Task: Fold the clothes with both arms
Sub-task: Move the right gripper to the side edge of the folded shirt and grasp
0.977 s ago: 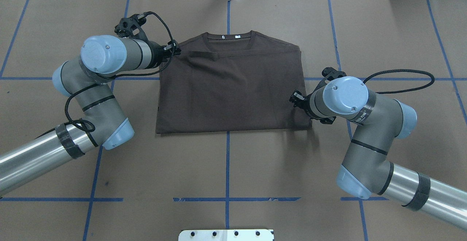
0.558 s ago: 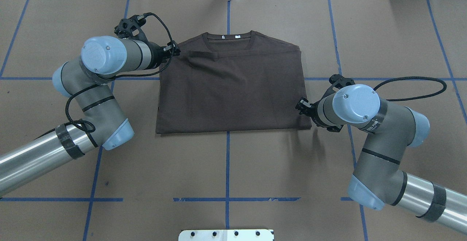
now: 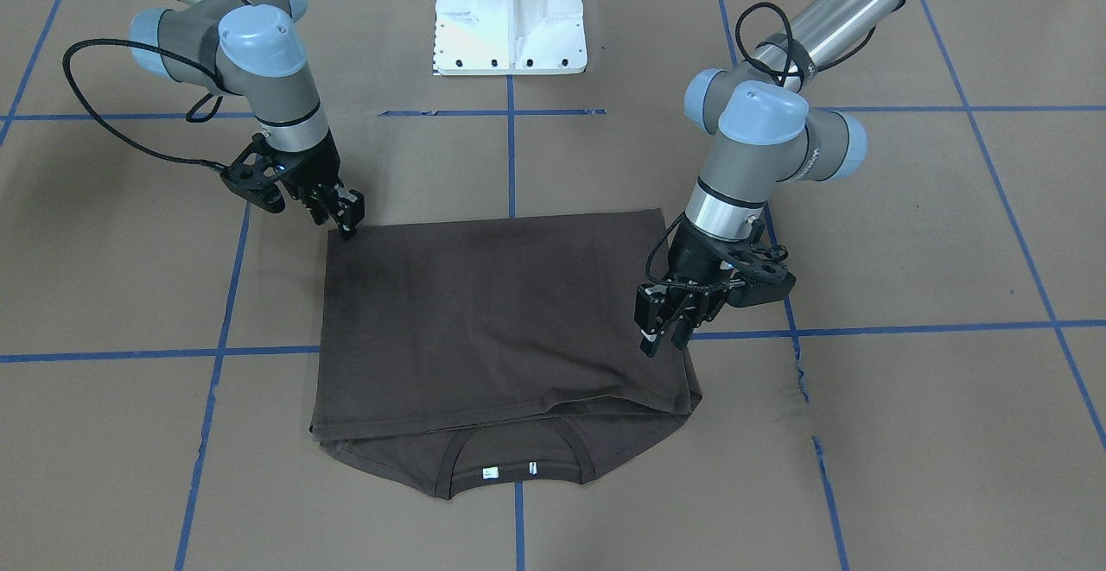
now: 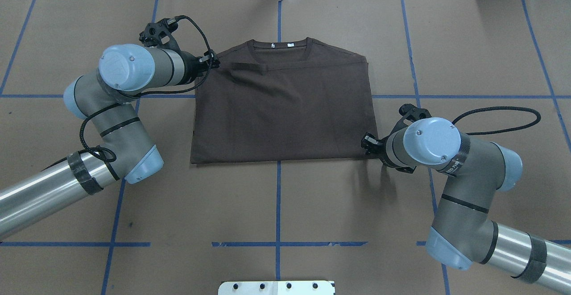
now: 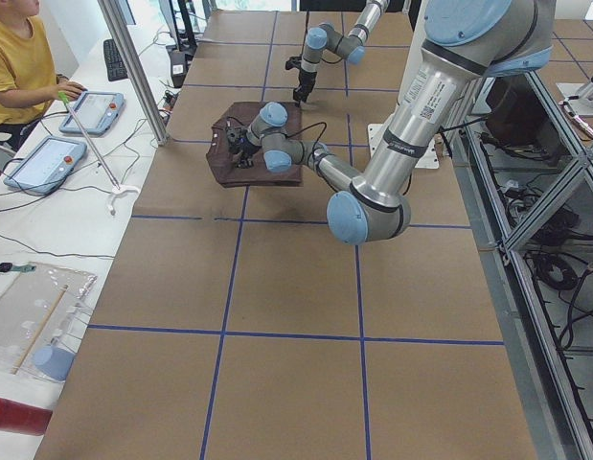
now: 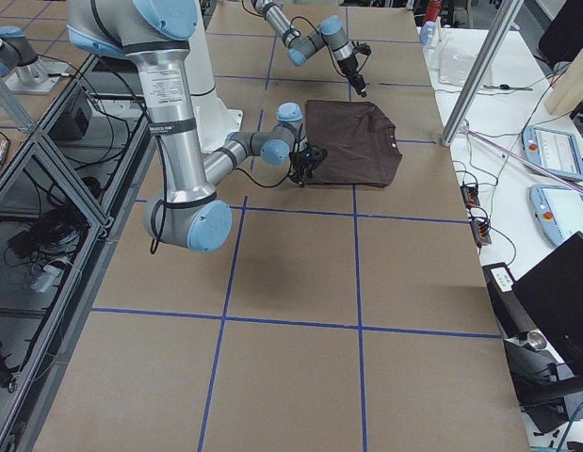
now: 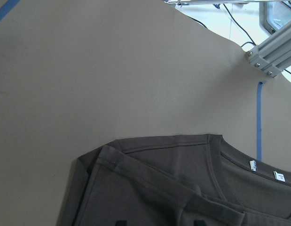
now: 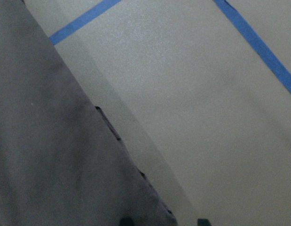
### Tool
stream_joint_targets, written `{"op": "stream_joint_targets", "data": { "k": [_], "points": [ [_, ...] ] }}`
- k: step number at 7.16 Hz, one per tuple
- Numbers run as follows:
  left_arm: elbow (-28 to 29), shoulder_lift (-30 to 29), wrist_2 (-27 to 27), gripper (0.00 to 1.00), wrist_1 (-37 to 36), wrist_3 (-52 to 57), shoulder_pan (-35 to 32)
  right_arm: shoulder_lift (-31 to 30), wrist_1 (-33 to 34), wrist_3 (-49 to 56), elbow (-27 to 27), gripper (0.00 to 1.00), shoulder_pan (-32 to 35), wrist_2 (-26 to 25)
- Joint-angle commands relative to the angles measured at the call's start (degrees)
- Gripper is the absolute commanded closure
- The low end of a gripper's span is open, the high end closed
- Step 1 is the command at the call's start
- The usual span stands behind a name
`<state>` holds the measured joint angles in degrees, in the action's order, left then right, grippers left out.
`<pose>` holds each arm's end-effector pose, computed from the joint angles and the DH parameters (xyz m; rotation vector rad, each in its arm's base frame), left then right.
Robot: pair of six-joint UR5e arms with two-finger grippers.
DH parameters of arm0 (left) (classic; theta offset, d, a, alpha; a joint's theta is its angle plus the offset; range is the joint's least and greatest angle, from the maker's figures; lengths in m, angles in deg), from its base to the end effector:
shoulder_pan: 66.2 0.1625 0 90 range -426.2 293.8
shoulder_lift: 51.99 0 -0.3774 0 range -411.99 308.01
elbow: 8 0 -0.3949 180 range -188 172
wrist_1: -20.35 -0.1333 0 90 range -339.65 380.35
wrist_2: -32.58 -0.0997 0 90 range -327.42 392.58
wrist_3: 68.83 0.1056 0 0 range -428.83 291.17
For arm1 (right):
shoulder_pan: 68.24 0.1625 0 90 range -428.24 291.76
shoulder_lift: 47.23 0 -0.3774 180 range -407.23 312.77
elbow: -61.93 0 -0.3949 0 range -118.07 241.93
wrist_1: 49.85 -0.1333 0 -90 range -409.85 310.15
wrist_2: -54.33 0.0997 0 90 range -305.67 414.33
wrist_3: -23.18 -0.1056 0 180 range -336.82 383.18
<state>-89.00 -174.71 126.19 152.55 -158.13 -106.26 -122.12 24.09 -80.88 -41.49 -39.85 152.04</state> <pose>0.4561 -0.5490 0.2731 0.3537 1.1150 -0.5722 -0.4622 -0.3852 0.3428 -0.0303 -0.8018 0.6493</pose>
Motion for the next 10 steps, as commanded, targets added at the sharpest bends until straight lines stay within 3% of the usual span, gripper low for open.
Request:
{"op": "stream_joint_targets", "data": {
  "k": [1,4,5,6,7,10],
  "points": [
    [-0.1,0.6,0.0,0.43,0.0,0.0,0.0,0.4,0.1,0.0,0.2,0.46,0.0,-0.2],
    [-0.2,0.6,0.0,0.43,-0.1,0.0,-0.1,0.4,0.1,0.0,0.4,0.48,0.2,-0.3],
    [-0.2,0.6,0.0,0.43,-0.1,0.0,-0.1,0.4,0.1,0.0,0.4,0.57,0.5,-0.3],
    [-0.2,0.6,0.0,0.43,-0.1,-0.1,-0.1,0.4,0.1,-0.1,0.4,0.81,0.6,-0.3],
    [-0.2,0.6,0.0,0.43,-0.2,-0.2,-0.1,0.5,0.1,0.0,0.4,1.0,0.6,-0.3],
    [-0.2,0.6,0.0,0.43,-0.2,-0.2,-0.1,0.5,0.1,0.0,0.4,1.0,0.8,-0.3]
  ]
}}
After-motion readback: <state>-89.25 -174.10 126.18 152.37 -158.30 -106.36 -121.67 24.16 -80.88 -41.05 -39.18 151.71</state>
